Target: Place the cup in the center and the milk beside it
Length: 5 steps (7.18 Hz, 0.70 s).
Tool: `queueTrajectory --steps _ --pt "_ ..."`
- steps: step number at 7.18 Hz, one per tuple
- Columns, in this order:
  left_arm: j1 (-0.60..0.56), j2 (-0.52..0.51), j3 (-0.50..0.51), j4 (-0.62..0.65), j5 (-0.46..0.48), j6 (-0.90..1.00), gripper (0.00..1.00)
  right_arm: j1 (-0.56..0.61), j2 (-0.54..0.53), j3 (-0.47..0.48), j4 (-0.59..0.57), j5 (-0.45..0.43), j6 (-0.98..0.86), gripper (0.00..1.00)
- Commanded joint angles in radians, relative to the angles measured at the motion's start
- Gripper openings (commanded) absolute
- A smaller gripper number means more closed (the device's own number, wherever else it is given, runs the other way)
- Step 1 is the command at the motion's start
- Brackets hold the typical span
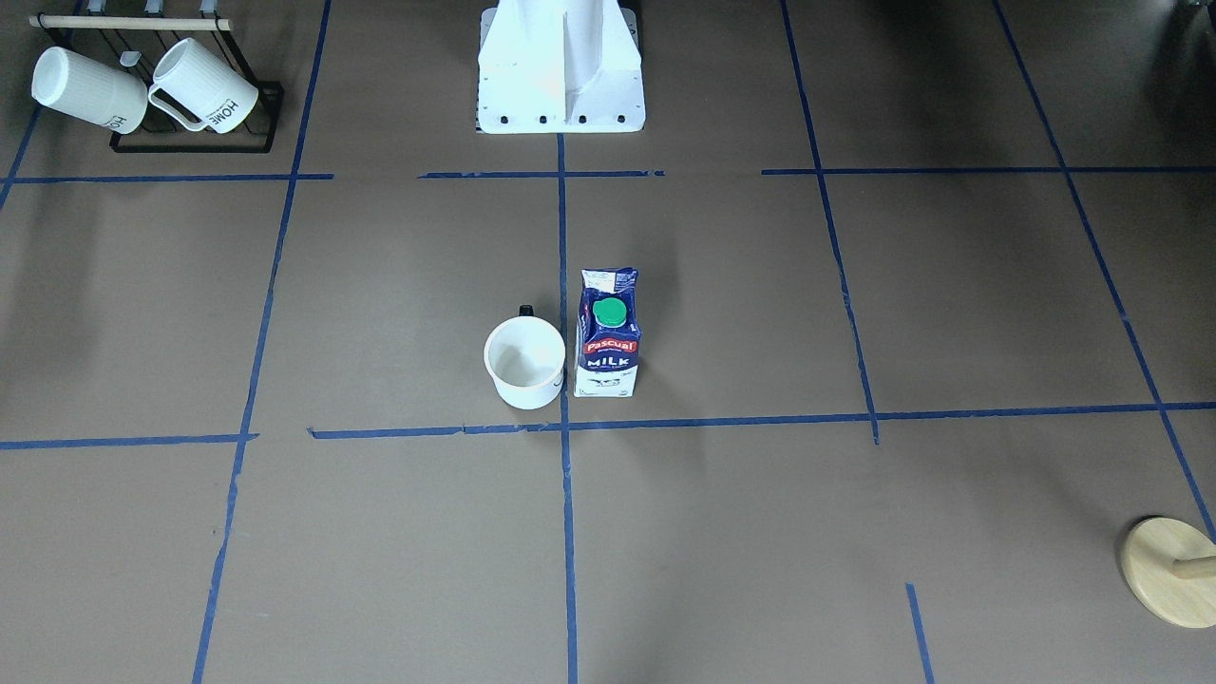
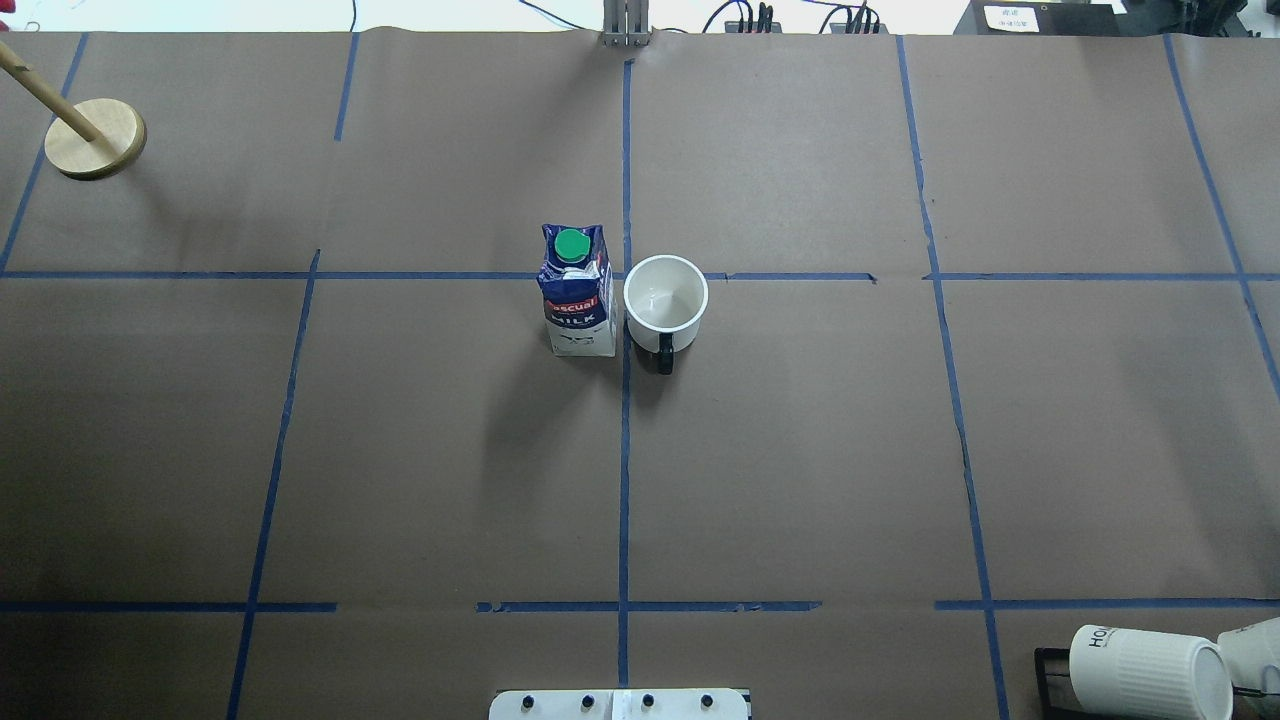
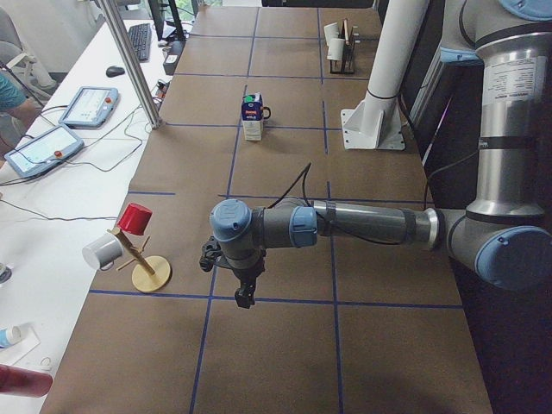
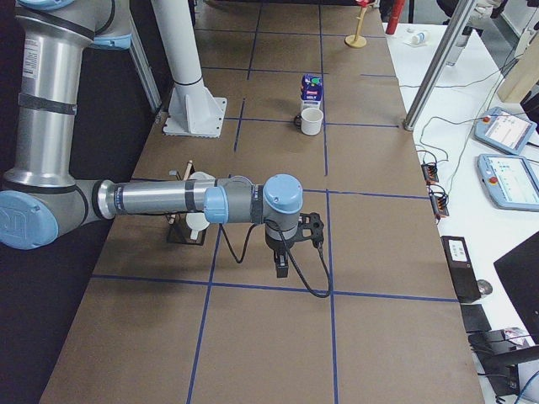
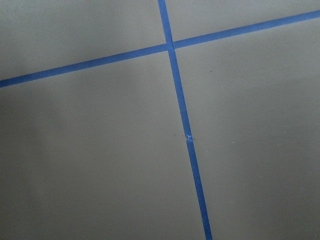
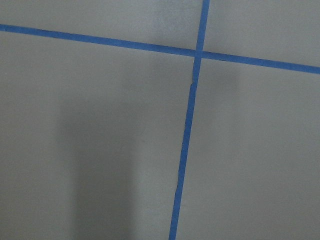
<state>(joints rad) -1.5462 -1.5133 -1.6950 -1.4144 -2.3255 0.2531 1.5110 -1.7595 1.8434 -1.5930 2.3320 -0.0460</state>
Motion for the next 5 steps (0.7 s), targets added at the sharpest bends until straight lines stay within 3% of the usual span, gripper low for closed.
queueTrajectory --steps 1,5 --pt "0.001 -0.001 0.0 -0.003 0.0 0.0 1.0 0.0 0.0 -0.001 -0.001 0.0 0.0 1.0" --pt "0.0 -0.001 -0.011 -0.003 0.0 0.0 1.0 -0.002 0.0 -0.009 -0.001 0.0 0.0 1.0"
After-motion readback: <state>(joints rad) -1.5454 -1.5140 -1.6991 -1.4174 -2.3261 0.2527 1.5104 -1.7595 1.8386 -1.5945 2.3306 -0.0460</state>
